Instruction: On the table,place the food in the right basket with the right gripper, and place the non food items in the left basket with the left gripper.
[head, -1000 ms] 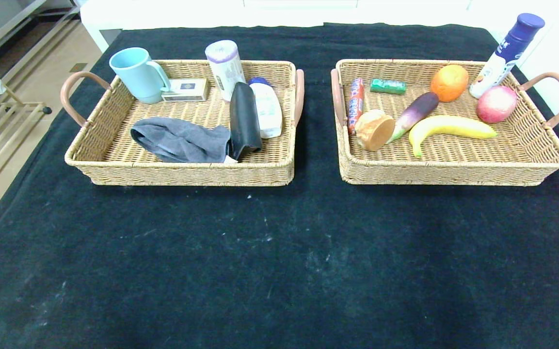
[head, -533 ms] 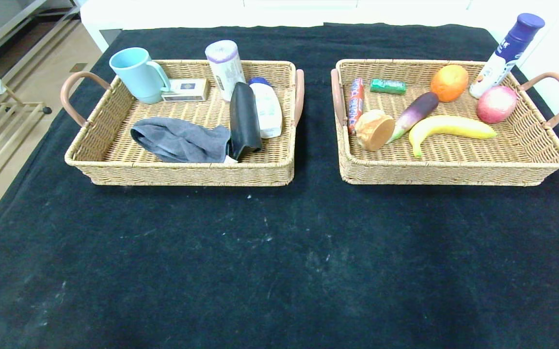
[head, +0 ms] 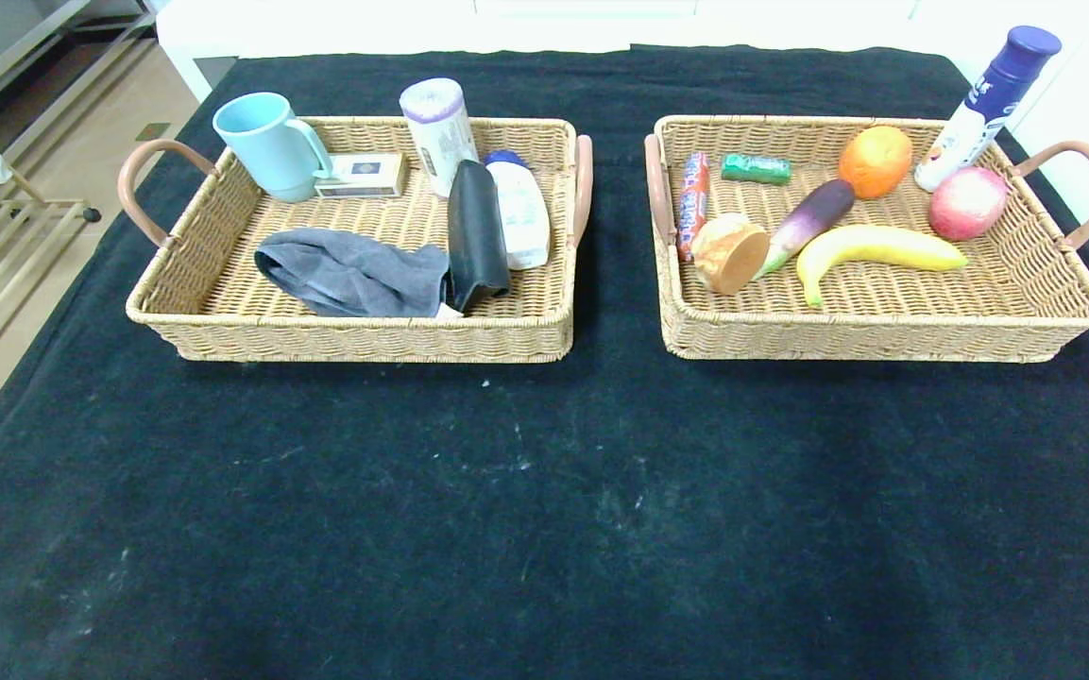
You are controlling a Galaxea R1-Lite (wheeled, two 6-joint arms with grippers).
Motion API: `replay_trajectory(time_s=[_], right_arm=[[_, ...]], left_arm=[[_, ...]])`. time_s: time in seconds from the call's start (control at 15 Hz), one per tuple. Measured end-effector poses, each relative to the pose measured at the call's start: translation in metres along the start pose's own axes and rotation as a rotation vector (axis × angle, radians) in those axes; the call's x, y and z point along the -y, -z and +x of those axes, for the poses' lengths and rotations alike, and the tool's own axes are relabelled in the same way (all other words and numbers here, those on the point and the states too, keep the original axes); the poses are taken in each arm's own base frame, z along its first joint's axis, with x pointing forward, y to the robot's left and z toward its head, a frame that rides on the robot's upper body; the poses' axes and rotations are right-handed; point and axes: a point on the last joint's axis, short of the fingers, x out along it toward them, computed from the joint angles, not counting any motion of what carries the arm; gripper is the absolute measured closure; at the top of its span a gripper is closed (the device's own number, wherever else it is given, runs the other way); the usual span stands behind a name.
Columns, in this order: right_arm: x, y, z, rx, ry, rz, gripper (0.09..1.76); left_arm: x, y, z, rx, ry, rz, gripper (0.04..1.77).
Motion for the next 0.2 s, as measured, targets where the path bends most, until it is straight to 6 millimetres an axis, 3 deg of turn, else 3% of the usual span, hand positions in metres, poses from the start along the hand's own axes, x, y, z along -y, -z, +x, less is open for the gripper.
replay_trajectory(time_s=[0.2], right_arm=[[0.0,0.0,0.0,0.0,0.0,0.0,0.14]], left_arm=[[0.0,0.0,0.0,0.0,0.0,0.0,0.09]])
